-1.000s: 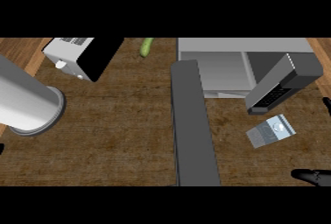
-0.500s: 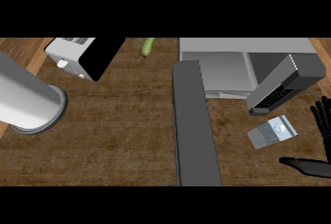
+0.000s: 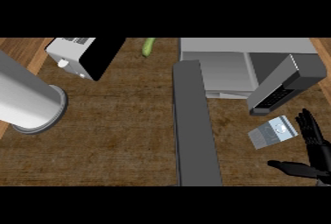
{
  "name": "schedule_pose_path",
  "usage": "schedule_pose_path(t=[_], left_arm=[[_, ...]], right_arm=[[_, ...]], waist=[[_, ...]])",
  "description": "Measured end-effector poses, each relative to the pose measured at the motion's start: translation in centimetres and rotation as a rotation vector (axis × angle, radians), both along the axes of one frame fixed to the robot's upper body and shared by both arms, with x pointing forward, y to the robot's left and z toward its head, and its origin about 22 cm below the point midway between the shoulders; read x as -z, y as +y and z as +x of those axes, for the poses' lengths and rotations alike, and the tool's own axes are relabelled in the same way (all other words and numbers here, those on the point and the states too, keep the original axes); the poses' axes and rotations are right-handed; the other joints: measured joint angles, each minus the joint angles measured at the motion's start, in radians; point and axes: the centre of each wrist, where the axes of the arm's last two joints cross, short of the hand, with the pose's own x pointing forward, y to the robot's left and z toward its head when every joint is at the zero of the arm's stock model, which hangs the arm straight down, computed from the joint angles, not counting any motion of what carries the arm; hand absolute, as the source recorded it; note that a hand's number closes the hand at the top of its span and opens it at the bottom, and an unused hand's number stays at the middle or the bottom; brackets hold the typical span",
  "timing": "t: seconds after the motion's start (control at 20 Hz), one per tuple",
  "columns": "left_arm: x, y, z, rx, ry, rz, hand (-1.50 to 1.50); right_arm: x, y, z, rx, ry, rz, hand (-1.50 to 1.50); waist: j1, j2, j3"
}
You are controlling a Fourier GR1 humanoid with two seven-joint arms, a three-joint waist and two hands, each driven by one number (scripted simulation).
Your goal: Pick up the milk, place it into the microwave and close the microwave
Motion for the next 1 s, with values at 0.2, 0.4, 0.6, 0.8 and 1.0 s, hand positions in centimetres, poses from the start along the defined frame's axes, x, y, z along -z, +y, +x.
schedule_pose_path(t=[0.2,0.4,0.6,0.8,1.0], left_arm=[[0.2,0.3,-0.5,0.003,0.002,-0.002,-1.5],[0.3,0.5,-0.9,0.01,-0.001,-0.006,-1.5],[0.3,0.9,-1.5,0.02,0.006,0.001,-1.5],[0.4,1.0,-2.2,0.018,0.011,-0.012,-1.5],[0.5,1.0,-2.1,0.027,0.006,-0.02,-1.5]], right_arm=[[2.0,-0.8,0.3,-0.001,0.016,-0.03,-1.5],[4.2,-0.5,0.2,-0.017,0.021,-0.045,-1.5],[5.5,-0.3,0.8,-0.025,0.016,-0.022,-1.5],[5.9,-1.0,1.1,-0.031,0.02,0.017,-1.5],[6.3,-0.6,1.5,-0.03,0.035,0.056,1.5]], waist=[[0.003,0.001,0.0],[0.003,0.002,0.001],[0.007,0.003,0.001],[0.011,0.004,0.002],[0.01,0.006,0.002]])
